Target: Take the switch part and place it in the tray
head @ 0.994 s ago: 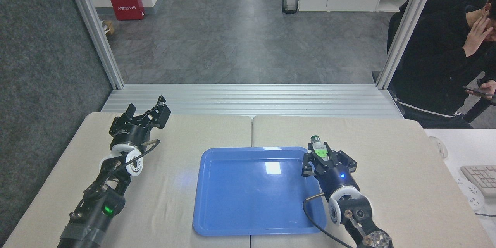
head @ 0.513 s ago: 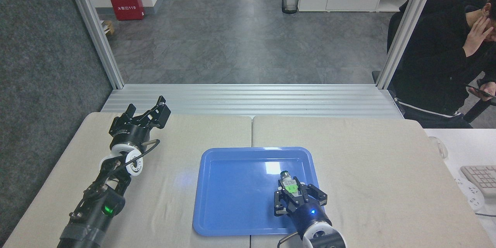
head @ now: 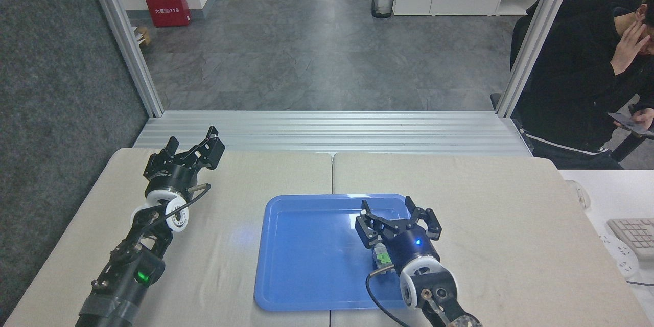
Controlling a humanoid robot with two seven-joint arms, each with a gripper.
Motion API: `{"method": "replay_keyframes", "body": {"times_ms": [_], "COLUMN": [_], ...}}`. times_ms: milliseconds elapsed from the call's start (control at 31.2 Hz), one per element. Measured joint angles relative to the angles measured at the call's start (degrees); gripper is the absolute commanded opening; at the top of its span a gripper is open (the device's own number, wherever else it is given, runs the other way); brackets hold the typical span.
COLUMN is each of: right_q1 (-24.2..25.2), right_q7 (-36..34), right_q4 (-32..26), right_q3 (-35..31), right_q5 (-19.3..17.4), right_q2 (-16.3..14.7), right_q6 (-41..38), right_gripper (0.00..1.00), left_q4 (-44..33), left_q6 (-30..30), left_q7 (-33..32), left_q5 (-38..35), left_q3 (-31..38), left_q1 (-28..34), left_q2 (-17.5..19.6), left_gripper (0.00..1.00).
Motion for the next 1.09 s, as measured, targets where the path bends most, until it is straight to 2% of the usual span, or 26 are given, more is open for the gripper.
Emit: {"method": "replay_keyframes", "body": {"times_ms": [96, 256, 449, 577, 737, 1090], "right_q1": [-3.3, -7.7, -10.8, -11.6, -11.7, -12.7], "right_q7": [-0.1, -1.2, -8.6, -13.0, -14.9, -16.2], "right_q4": [0.4, 2.3, 5.6, 7.6, 10.4, 17.2], "right_q3": [-2.0, -5.1, -8.1, -10.0, -12.0, -14.6], "right_q5": [-0.2, -0.6, -1.8, -3.4, -4.8, -6.2], "right_q2": [-0.1, -2.3, -5.3, -7.5, -11.1, -17.0], "right_q6": [-0.4, -2.5, -5.9, -10.3, -16.8, -19.4], "right_gripper": [1.00, 1.00, 1.00, 1.00, 1.00, 1.00], "left_q4": [0.0, 0.0, 0.0, 0.0, 0.0, 0.0], "left_q6": [0.0, 0.0, 0.1, 0.1, 0.1, 0.1], "left_q7": [0.0, 0.0, 0.0, 0.0, 0.0, 0.0], "left_q5": [0.0, 0.0, 0.0, 0.0, 0.0, 0.0], "left_q3": [0.0, 0.0, 0.0, 0.0, 0.0, 0.0], "left_q1": [0.0, 0.0, 0.0, 0.0, 0.0, 0.0], "left_q2": [0.0, 0.0, 0.0, 0.0, 0.0, 0.0], "left_gripper": [1.00, 1.00, 1.00, 1.00, 1.00, 1.00]}}
